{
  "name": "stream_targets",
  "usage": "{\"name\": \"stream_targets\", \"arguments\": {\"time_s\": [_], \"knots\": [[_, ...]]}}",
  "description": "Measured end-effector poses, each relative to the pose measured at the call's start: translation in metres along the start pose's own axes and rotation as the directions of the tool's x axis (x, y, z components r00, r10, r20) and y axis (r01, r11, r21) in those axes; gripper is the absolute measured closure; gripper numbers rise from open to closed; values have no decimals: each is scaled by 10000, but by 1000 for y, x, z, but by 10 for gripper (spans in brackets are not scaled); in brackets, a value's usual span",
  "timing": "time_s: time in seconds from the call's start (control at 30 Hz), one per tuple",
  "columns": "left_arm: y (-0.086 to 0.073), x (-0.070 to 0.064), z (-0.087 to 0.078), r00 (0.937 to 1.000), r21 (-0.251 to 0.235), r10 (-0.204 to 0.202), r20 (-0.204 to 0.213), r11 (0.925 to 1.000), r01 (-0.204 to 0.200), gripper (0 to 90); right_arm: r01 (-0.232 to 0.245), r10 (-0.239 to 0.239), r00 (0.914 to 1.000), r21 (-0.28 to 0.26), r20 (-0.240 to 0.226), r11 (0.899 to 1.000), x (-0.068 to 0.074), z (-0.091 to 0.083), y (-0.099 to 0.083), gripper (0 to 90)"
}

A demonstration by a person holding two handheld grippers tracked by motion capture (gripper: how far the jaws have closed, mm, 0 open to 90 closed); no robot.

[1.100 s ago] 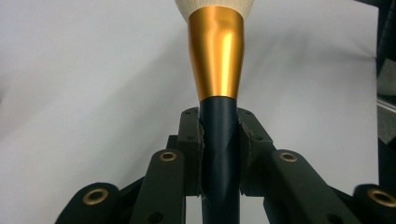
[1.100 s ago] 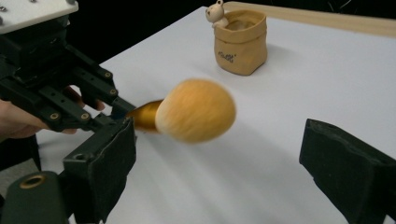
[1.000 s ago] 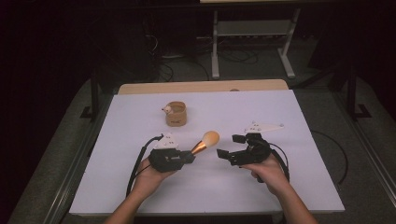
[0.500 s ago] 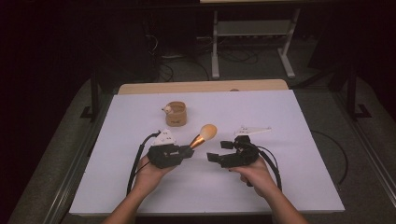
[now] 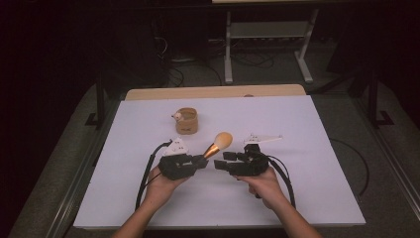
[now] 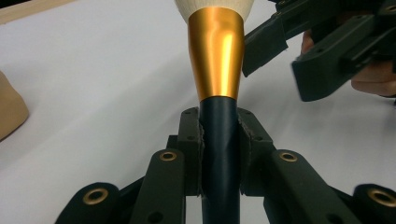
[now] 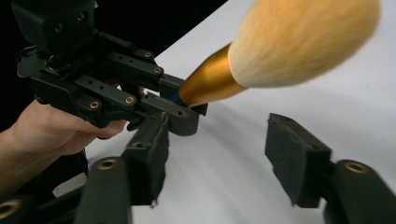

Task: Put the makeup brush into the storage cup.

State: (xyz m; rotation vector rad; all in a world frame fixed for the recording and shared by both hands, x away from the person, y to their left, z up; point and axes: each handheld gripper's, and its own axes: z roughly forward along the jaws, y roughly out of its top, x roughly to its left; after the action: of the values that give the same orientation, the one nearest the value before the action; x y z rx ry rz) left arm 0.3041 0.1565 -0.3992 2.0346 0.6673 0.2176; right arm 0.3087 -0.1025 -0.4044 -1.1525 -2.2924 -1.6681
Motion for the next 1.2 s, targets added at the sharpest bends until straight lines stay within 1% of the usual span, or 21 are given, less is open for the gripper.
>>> {"name": "stream_targets", "arguments": {"time_s": [0.07, 0.13, 0.27, 0.33, 0.4, 0.53, 0.57, 0.63, 0.83, 0.93, 1.03, 1.2], "knots": [[0, -1, 0, 10000, -4, -19, 30, 10000, 19, 742, -4, 3, 10000, -51, -84, 10000, 0, 1, 0, 453], [0, -1, 1, 10000, -17, -9, 45, 10000, 9, 742, -159, 159, 9998, 2, -144, 9999, 0, 3, 0, 483], [0, -2, 2, 10000, 3, 7, 85, 10000, -7, 742, -143, 143, 9998, 12, -162, 9999, 0, 5, 0, 494], [0, -3, 3, 9999, -3, 29, 103, 10000, -29, 742, -109, 110, 9998, 98, -165, 9999, 0, 8, 0, 520], [0, -3, 3, 9999, -23, 46, 111, 10000, -46, 742, -138, 139, 9997, 52, -206, 9999, 1, 9, 0, 531], [0, -4, 3, 9999, -45, 47, 111, 10000, -47, 742, -183, 183, 9996, 9, -218, 9998, 1, 10, 1, 534], [0, -5, 4, 9999, -39, 1, 127, 10000, 0, 742, -229, 227, 9995, -74, -240, 9997, 1, 10, 1, 547], [0, -5, 5, 9999, -32, 71, 144, 10000, -71, 741, -239, 236, 9994, -112, -256, 9997, 1, 10, 1, 547], [0, -8, 7, 9998, -127, 16, 216, 9999, -13, 741, -399, 392, 9989, -291, -258, 9988, 1, 9, 2, 547], [0, -8, 7, 9998, -161, -23, 222, 9999, 27, 740, -387, 375, 9989, -430, -275, 9983, 1, 9, 3, 543], [0, -8, 7, 9998, -154, -1, 218, 9999, 4, 740, -400, 383, 9988, -565, -304, 9976, 1, 9, 4, 543], [-1, -10, 10, 9996, -124, 50, 266, 9999, -47, 740, -516, 497, 9983, -622, -309, 9967, 2, 10, 5, 543]]}}
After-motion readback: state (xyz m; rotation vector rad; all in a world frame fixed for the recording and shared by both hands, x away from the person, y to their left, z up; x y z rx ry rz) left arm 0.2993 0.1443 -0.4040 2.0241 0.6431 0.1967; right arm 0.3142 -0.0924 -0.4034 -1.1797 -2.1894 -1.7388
